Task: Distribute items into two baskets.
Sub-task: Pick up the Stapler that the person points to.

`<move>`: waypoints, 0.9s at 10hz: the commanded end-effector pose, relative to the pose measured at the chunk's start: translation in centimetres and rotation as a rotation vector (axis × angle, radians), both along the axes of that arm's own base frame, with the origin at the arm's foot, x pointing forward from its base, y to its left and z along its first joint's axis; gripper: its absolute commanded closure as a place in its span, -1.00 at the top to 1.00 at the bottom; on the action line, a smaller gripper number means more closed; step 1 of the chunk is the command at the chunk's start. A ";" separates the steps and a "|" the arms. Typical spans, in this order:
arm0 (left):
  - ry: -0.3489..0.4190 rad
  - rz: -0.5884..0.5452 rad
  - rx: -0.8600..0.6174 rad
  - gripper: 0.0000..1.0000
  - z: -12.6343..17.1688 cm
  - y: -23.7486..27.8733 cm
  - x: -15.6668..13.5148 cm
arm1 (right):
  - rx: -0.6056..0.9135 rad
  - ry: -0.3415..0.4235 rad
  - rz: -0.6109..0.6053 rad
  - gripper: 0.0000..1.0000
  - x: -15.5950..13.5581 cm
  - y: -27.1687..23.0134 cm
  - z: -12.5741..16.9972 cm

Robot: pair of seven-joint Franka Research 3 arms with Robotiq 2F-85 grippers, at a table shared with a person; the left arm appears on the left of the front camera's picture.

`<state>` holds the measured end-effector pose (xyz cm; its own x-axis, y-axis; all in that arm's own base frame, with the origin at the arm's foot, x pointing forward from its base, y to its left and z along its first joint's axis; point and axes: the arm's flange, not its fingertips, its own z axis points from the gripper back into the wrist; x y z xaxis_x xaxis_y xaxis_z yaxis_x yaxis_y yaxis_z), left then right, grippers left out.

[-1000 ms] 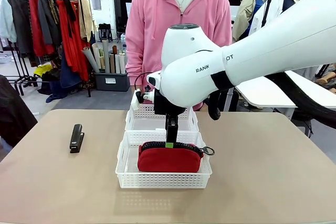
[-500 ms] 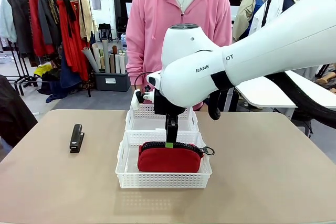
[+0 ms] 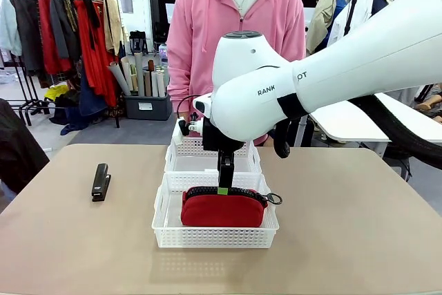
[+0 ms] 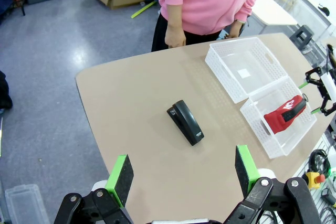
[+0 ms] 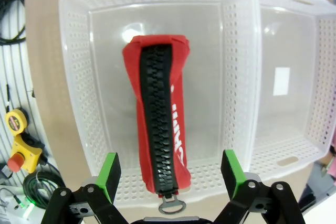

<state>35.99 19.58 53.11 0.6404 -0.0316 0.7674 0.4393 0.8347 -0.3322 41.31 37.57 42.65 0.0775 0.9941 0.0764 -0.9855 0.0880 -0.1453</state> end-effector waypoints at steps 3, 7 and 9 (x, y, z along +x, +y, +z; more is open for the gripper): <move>-0.027 -0.011 -0.011 1.00 -0.1 0.1 0.1 | 0.108 -0.013 -0.257 1.00 3.7 -6.8 6.7; -0.027 -0.011 -0.011 1.00 -0.1 0.1 0.1 | 0.208 -0.059 -0.519 1.00 4.9 -18.8 13.8; -0.027 -0.011 -0.011 1.00 -0.1 0.1 0.1 | 0.211 -0.062 -0.644 1.00 4.5 -24.6 15.5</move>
<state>35.98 19.58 53.13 0.6408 -0.0323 0.7670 0.4389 0.8351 -0.3316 46.78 13.85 58.62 0.5919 0.7556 0.2805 -0.7556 0.6413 -0.1332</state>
